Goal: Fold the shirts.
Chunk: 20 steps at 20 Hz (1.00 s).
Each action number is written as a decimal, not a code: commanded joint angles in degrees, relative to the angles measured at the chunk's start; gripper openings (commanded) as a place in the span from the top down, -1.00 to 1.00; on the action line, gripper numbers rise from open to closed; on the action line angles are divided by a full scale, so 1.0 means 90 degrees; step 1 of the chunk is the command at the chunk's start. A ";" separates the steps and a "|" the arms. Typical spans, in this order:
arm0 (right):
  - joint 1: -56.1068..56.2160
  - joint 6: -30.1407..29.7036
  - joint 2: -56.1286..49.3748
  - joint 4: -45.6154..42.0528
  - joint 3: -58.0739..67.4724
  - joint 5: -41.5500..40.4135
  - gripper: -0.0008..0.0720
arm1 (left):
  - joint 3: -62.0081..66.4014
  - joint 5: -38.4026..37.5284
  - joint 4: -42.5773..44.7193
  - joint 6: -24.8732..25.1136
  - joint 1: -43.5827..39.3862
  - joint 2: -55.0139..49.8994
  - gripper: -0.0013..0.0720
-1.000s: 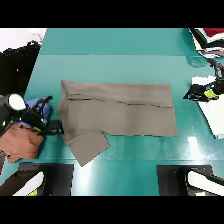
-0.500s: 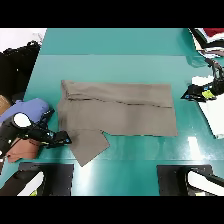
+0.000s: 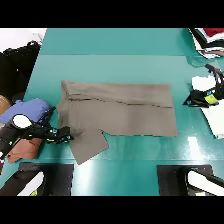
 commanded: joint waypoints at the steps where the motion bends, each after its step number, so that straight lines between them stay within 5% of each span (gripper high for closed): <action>1: -0.0532 -0.0053 0.0403 -0.0010 -0.0845 0.0090 -0.04 | 0.0362 -0.0146 -0.0085 0.0192 0.0002 0.0005 0.90; 3: -0.0920 -0.0053 0.0690 -0.0002 -0.1685 -0.0070 -0.62 | 0.0549 -0.0129 -0.0087 0.0197 0.0002 0.0005 0.90; 15: -0.1195 -0.0148 0.0743 0.1115 -0.3837 -0.1530 -0.38 | 0.0624 0.0034 -0.0087 0.0240 0.0002 0.0005 0.89; 20: -0.0612 -0.0284 0.0748 0.1120 -0.3830 -0.1693 0.94 | 0.0644 -0.0129 0.0032 0.0328 0.0002 0.0019 0.90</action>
